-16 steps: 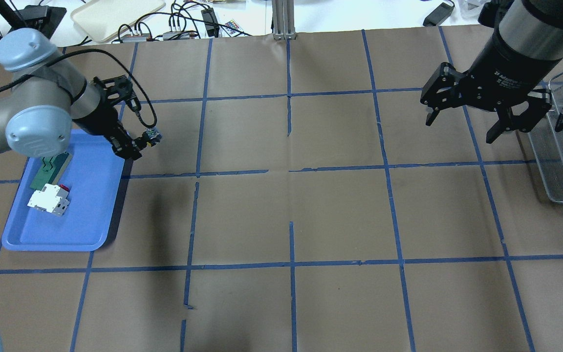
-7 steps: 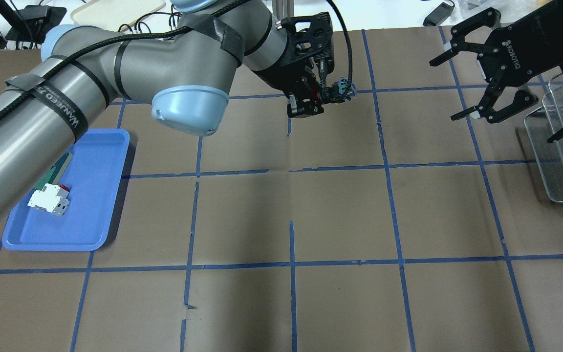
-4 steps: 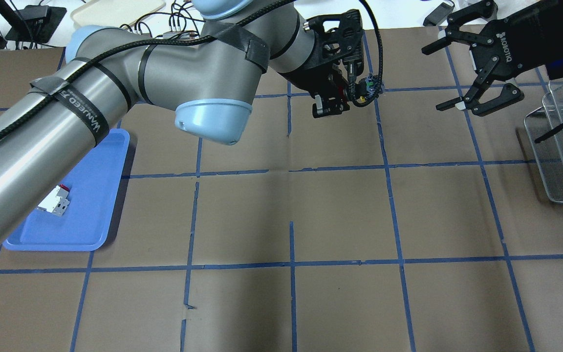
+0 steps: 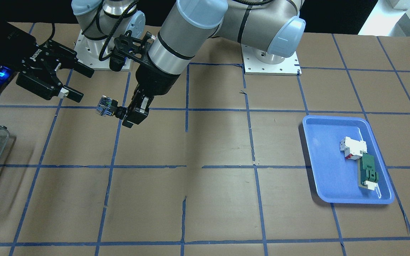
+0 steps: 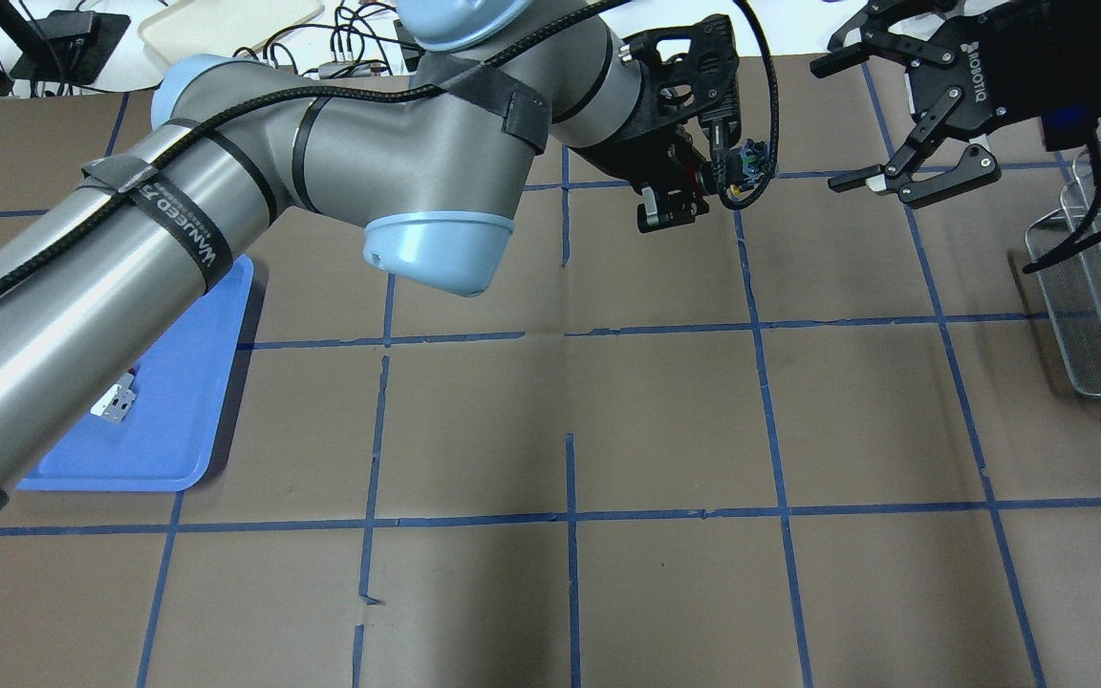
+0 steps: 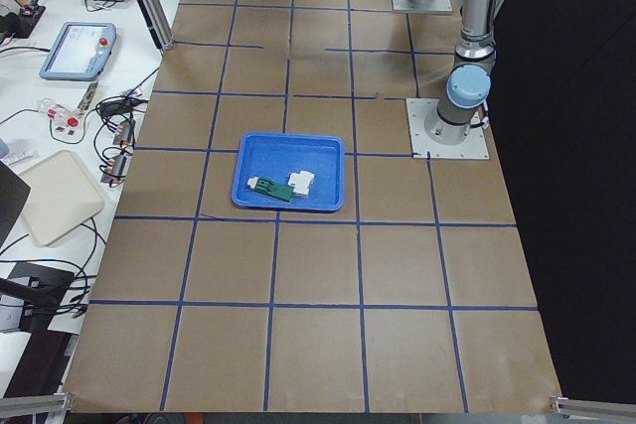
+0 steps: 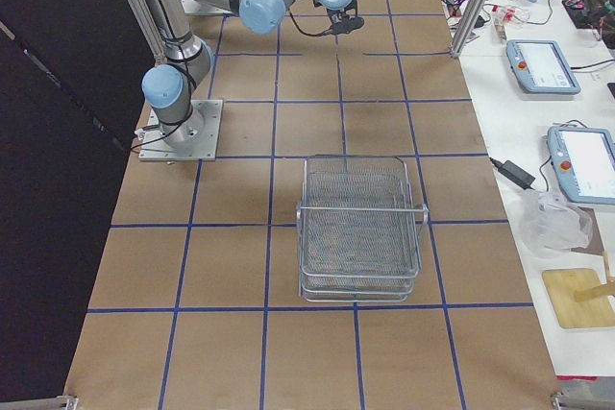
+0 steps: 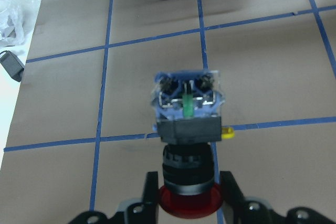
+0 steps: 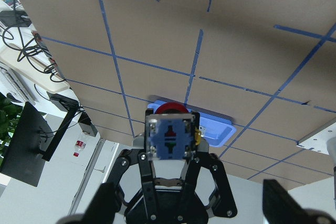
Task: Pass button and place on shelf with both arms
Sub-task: 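Close the right gripper around the push-button's blue switch body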
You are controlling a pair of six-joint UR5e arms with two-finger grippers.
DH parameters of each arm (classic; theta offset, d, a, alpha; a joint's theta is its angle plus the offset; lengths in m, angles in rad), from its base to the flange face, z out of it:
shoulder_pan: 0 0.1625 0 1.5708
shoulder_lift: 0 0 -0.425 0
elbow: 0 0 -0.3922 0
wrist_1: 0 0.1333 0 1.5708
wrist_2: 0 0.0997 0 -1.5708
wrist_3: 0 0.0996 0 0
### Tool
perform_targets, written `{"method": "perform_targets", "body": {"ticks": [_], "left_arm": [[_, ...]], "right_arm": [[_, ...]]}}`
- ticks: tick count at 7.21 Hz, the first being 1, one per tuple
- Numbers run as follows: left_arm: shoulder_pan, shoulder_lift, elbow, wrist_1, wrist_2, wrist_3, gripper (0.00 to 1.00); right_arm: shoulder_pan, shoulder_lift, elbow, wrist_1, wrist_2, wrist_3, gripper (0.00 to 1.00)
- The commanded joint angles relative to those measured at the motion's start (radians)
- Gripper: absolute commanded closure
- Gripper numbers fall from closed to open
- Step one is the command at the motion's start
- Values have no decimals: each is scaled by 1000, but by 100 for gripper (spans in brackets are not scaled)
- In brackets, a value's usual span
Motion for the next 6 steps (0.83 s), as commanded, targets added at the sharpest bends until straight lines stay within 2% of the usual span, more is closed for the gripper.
{"method": "perform_targets", "body": {"ticks": [1,3,6], "left_arm": [[-1,2,0,2,1,1,100],[-1,4,0,2,1,-2,100],[-2,19,-12,4,1,-5,100]], "right_arm": [[2,-1,34,-6,-2,77,0],[2,1,30,-35,-20,132,0],[5,22,37,-152,-19,129,0]]}}
